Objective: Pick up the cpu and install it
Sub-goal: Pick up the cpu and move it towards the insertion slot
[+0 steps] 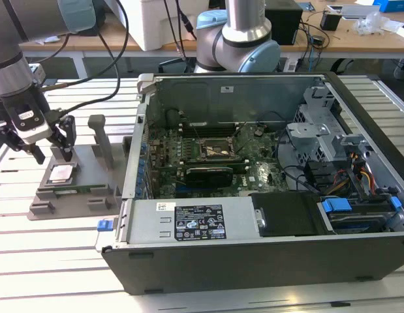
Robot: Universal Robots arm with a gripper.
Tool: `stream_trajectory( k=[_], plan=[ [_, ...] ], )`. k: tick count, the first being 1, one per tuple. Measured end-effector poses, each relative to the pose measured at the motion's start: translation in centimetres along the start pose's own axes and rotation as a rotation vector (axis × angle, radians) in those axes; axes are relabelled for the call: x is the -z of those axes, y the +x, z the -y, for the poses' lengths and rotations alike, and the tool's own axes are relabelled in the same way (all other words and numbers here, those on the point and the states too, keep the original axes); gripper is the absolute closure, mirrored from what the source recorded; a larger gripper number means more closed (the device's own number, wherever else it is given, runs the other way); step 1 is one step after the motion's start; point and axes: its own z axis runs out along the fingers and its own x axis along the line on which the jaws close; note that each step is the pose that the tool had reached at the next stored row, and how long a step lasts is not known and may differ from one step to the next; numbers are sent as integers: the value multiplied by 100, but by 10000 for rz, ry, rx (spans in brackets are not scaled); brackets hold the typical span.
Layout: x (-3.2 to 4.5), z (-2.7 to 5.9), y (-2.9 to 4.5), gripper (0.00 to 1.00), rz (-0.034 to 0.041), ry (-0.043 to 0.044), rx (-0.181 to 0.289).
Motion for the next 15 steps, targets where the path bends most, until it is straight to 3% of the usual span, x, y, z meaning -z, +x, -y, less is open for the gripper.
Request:
stream_trajectory(
  k=[3, 9, 15],
  plan=[
    [-60, -1, 2, 40, 0, -2, 86],
    [-268, -3, 6, 40, 2, -7, 264],
    [-348, 6, 17, 40, 7, -52, 286]
  ],
)
